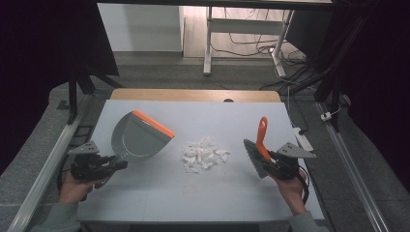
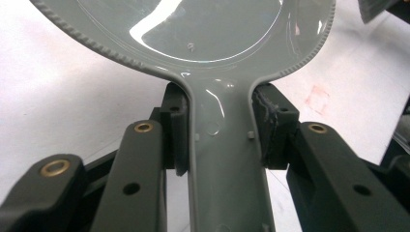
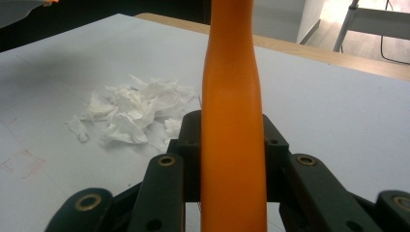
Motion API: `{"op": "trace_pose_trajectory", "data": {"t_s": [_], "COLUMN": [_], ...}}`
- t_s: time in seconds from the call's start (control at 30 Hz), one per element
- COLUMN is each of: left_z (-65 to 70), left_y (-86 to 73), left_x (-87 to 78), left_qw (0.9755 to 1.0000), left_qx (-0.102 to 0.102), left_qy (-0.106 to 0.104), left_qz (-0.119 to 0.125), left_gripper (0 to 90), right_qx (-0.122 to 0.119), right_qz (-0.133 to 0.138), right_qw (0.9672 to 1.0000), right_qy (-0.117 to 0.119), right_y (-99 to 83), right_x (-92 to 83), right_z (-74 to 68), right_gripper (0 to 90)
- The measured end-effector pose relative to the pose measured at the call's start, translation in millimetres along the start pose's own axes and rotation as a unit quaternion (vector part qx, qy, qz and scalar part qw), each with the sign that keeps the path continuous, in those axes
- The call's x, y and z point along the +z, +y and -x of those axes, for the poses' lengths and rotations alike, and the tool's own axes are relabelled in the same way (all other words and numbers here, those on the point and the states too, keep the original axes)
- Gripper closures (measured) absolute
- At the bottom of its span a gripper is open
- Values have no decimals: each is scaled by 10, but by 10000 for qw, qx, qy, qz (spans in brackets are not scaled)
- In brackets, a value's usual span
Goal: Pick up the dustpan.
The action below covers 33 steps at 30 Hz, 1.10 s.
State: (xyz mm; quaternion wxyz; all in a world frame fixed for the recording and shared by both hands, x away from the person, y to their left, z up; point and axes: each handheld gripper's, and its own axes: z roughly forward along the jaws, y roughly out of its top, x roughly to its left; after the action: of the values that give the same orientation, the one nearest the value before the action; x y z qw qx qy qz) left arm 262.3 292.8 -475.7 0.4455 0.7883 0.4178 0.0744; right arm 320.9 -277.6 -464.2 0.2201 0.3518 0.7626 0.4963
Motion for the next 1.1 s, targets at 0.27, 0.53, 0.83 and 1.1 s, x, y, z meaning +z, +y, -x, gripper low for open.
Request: {"op": "trace_pose_trajectory", "data": {"t_s": [0.27, 0.53, 0.83, 1.1], "left_z": [58, 126, 139, 157], "left_y": [17, 10, -30, -50], "left_x": [-9, 79, 142, 179], "left_qw": [9994, 9961, 9929, 9894], "left_qx": [185, 461, 570, 692], "left_qy": [-239, -491, -638, -888], "left_qz": [-187, -568, -822, -918], "left_gripper": [618, 619, 619, 620], "right_qx": [-4, -6, -8, 0], "right_qz": [-2, 7, -10, 26], "right_qw": [10000, 10000, 10000, 10000], "right_qy": [5, 5, 3, 24], "right_y": [0, 4, 2, 18], "right_x": [2, -1, 6, 9], "right_z": [-3, -4, -8, -5], "right_gripper": [702, 702, 702, 702]}}
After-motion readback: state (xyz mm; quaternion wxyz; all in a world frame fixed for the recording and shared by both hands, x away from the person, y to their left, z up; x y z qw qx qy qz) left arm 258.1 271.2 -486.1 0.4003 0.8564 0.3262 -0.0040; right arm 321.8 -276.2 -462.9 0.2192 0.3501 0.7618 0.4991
